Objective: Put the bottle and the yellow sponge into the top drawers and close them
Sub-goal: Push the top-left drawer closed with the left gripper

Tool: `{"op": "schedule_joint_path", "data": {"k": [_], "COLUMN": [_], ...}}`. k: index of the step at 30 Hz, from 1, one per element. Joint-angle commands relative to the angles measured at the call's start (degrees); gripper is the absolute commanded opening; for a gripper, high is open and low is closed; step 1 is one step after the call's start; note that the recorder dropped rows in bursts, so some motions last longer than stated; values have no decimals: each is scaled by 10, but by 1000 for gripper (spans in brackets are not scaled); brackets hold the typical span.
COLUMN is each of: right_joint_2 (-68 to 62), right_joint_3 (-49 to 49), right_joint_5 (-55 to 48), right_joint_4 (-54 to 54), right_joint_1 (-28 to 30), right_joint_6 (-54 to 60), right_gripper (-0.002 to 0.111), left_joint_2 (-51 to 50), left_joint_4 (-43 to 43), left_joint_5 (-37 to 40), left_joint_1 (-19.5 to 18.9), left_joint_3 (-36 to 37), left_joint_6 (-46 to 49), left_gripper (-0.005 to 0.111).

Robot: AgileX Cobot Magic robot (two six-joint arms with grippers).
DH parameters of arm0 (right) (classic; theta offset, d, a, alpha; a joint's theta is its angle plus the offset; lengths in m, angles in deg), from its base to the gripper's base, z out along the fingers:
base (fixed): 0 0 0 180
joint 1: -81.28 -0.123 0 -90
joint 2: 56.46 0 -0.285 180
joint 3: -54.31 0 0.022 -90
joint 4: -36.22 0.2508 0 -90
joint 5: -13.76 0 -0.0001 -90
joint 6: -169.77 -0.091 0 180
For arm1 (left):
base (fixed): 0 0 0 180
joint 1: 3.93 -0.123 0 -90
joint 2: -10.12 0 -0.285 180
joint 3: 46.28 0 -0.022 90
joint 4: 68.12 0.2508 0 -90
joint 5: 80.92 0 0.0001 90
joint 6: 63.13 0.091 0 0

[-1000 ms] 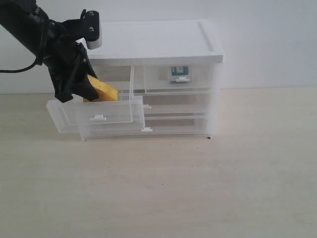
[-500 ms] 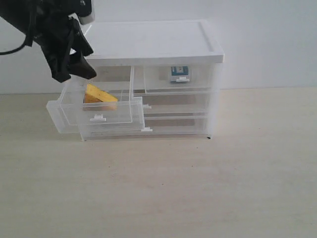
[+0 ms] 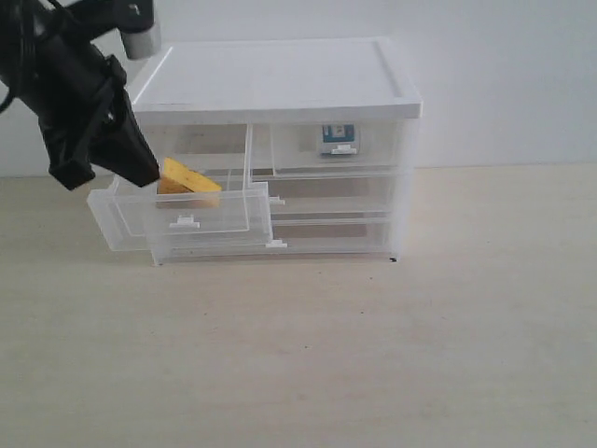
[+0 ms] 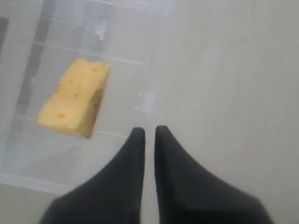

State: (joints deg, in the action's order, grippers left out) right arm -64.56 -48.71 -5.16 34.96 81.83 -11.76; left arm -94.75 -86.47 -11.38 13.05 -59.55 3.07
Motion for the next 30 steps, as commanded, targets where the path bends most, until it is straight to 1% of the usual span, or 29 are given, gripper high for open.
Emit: {"op": "schedule_joint_path", "data": {"k": [1, 3, 9, 13, 17, 22, 30], "right_joint_2": [3, 3, 3, 3, 3, 3, 3], "right_joint_3": [2, 2, 2, 2, 2, 2, 2], "right_joint_5": [5, 5, 5, 5, 5, 5, 5], "right_joint_4": [-4, -4, -4, -4, -4, -4, -4], "right_joint_1": [-1, -1, -1, -1, -1, -1, -1], "right_joint_6": [1, 1, 1, 1, 1, 1, 1], "right_gripper": [0, 0, 0, 0, 0, 0, 0], "left_joint_2": [4, 1, -12, -24, -32, -37, -37], "left_joint_4": [-3, -1, 2, 4, 33, 73, 72], "left_joint_5": [4, 4, -1, -44, -84, -151, -240], "left_joint_1": [37, 44, 43, 43, 43, 43, 43], "left_joint_3": [45, 58, 75, 77, 77, 77, 77], "left_joint_6": [-6, -3, -7, -14, -29, -59, -62], "left_gripper": [4, 4, 4, 4, 4, 4, 4]}}
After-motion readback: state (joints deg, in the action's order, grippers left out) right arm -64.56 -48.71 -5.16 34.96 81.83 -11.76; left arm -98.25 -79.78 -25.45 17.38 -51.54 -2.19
